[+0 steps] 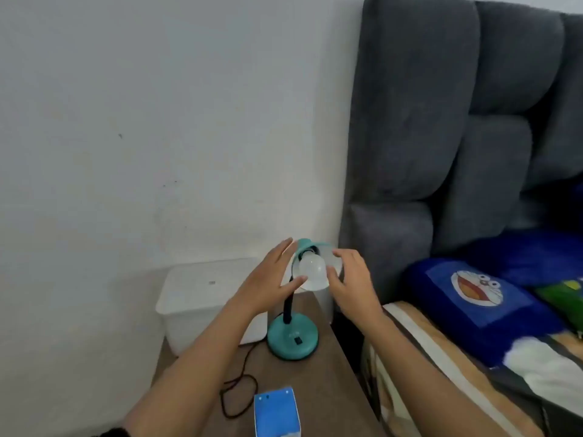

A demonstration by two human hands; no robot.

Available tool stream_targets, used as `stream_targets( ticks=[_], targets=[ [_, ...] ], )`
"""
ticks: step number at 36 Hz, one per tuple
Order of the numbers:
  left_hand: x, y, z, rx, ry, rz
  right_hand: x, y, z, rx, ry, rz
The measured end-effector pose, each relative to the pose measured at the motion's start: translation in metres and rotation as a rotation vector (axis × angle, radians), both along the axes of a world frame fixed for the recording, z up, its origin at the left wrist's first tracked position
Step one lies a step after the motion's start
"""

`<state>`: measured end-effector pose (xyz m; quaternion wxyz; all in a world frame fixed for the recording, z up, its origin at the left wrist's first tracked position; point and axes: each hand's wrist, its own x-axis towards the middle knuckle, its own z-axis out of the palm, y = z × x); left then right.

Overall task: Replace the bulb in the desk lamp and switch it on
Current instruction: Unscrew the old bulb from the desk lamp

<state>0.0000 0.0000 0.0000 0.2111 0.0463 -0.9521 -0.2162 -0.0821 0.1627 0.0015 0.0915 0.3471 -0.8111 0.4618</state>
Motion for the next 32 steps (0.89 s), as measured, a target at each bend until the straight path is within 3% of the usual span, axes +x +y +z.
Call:
stream_targets(
  ticks=[14, 22, 28, 32],
  targets=[
    [-0.054, -0.013, -0.038, 0.199, -0.024, -0.104, -0.032, -0.041, -0.038, -0.051, -0.162, -0.009],
    [-0.068, -0.030, -0.046, 0.166, 0.039, -0.185, -0.050, -0.062, -0.040, -0.063, -0.213, 0.015],
    [-0.074, -0.038, -0.047, 0.147, 0.066, -0.209, -0.060, -0.068, -0.038, -0.015, -0.136, -0.004],
    [-0.075, -0.040, -0.049, 0.151, 0.061, -0.215, -0.066, -0.066, -0.036, 0.125, -0.003, 0.065]
  ],
)
